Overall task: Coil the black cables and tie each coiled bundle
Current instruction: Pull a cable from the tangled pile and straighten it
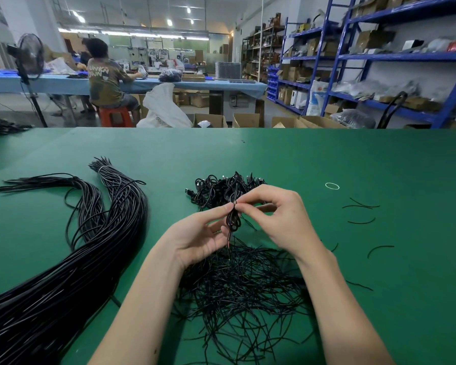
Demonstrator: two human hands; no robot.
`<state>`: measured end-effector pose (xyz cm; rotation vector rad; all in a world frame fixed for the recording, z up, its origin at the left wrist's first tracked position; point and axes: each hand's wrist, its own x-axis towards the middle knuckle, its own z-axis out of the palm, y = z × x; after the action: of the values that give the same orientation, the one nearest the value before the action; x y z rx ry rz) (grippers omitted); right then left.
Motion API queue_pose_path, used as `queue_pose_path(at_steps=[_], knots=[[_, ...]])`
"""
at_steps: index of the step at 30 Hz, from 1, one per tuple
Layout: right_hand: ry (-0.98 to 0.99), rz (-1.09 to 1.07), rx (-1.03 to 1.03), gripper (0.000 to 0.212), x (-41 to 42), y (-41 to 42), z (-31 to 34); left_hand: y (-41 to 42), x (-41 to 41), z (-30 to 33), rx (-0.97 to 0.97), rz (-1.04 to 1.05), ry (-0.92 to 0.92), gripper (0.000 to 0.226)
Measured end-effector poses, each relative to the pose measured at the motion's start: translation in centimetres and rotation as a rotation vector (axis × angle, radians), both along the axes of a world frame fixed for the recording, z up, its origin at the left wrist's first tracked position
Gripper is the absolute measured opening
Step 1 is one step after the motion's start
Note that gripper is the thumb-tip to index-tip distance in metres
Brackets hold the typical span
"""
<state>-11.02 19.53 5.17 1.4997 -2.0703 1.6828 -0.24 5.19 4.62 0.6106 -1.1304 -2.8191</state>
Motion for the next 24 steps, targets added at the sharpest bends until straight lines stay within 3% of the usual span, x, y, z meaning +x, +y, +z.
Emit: queue_pose_path(at_steps=[9,12,15,20,24], knots=[[0.100,-0.066,0.029,0.009,-0.11,0.45,0.25,-0.21,-0.05,-0.19,-0.039,0.035,-0.020,0.008],[0.108,-0.084,0.027,0.004,-0.03,0.52,0.39,-0.25,-0.05,0.01,-0.072,0.057,0.003,0.018],[0.086,-0.111,0.067,0.004,0.12,0.50,0.44,-0.29,-0.15,-0.07,-0.274,0.092,0.058,0.037],[-0.077,-0.141,0.126,0.013,0.28,0.37,0.51,-0.69,0.28,-0.12,-0.783,0.156,0.210,0.023],[-0.389,0.054,0.110,0.013,-0.11,0.45,0.33,-1.00,0.66,-0.24,-1.064,0.186,0.369,0.016]])
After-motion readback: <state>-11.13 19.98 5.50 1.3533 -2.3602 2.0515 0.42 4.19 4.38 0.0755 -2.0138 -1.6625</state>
